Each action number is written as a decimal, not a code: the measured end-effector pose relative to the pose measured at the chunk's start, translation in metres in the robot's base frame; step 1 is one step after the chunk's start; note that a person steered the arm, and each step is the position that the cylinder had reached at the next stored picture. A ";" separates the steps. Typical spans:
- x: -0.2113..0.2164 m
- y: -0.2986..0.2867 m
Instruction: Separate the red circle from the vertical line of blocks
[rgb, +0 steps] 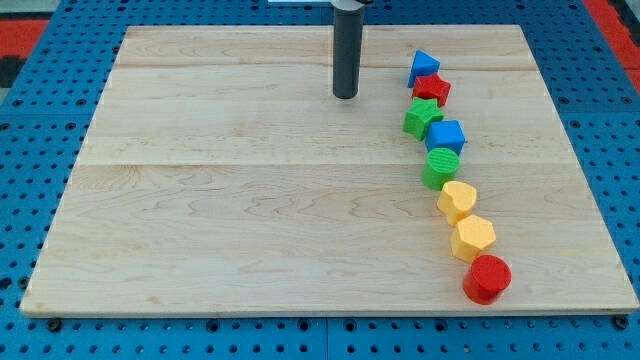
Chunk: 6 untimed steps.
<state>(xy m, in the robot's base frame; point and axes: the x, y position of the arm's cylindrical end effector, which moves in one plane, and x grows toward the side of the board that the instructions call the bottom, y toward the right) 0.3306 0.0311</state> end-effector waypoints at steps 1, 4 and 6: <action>-0.079 -0.007; -0.138 0.034; -0.037 0.214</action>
<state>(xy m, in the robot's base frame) 0.2940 0.2450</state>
